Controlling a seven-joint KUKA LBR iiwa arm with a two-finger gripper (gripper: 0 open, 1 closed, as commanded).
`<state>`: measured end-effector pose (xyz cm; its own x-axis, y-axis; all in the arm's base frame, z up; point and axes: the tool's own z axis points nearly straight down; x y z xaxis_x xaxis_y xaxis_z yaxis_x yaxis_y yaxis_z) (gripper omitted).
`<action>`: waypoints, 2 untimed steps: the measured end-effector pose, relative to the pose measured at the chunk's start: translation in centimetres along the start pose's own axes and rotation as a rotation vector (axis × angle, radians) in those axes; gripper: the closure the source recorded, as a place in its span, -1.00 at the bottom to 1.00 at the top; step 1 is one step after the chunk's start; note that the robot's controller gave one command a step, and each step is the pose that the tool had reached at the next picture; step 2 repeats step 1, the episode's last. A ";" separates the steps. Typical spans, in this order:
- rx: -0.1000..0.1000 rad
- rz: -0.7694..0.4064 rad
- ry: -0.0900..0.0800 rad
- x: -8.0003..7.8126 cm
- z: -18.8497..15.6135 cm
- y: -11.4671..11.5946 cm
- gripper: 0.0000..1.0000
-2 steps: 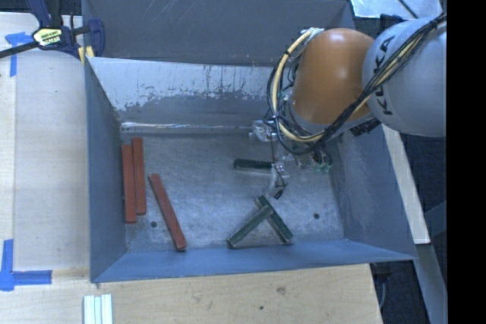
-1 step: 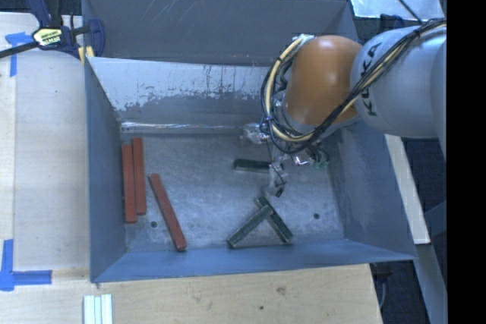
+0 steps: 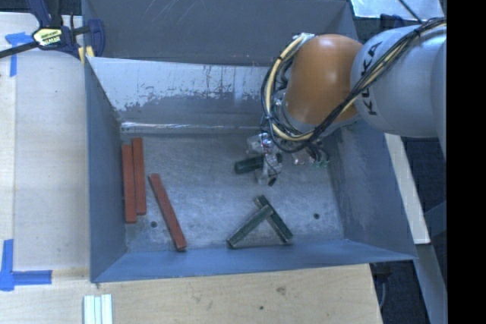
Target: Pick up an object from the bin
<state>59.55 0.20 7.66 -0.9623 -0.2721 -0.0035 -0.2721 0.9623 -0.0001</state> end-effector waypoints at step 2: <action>0.005 -0.230 -0.009 -1.8 -18.9 -2.1 1.00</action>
Offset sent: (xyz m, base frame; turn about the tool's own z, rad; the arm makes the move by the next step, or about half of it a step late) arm 0.0192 -0.0147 0.1831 -0.2321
